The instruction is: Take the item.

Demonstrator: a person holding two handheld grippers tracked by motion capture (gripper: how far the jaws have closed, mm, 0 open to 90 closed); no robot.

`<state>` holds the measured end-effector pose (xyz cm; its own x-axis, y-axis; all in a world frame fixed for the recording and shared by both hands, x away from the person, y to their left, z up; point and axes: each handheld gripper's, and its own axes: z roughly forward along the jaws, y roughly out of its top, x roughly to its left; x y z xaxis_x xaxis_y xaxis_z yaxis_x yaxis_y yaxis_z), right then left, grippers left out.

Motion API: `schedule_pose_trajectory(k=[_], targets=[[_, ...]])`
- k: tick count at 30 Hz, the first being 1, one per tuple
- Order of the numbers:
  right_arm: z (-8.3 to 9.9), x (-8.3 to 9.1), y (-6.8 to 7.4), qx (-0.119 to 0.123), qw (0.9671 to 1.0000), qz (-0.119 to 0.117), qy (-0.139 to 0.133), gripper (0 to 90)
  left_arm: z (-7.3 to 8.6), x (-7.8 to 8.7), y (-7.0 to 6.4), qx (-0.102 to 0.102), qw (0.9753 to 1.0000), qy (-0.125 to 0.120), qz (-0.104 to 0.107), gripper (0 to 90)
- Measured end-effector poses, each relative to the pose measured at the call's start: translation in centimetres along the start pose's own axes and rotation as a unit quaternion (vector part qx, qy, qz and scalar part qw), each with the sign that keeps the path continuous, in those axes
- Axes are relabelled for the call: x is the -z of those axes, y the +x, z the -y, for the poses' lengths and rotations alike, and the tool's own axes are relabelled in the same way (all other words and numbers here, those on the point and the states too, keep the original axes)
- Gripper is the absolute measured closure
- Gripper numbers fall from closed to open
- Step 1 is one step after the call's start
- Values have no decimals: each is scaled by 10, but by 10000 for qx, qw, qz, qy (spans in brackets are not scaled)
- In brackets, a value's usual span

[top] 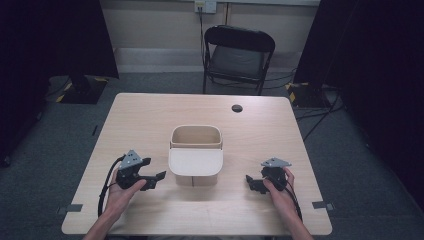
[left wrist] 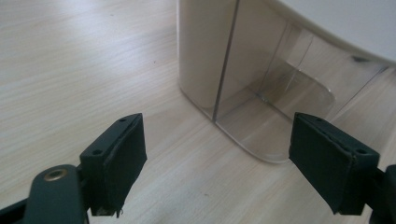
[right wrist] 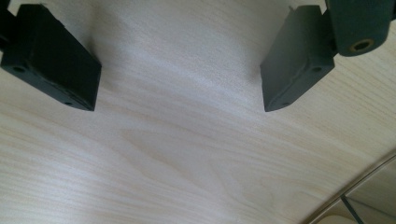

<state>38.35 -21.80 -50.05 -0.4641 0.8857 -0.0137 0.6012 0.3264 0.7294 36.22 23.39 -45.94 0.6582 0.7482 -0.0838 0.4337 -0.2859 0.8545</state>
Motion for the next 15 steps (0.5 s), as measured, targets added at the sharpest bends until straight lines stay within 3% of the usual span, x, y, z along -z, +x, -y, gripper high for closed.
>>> schedule_pose_trajectory(k=[15], targets=[[0, 0, 0, 0, 10000, 0, 0, 116, -8, 1, -14, -45, 9994, -174, 296, 181]])
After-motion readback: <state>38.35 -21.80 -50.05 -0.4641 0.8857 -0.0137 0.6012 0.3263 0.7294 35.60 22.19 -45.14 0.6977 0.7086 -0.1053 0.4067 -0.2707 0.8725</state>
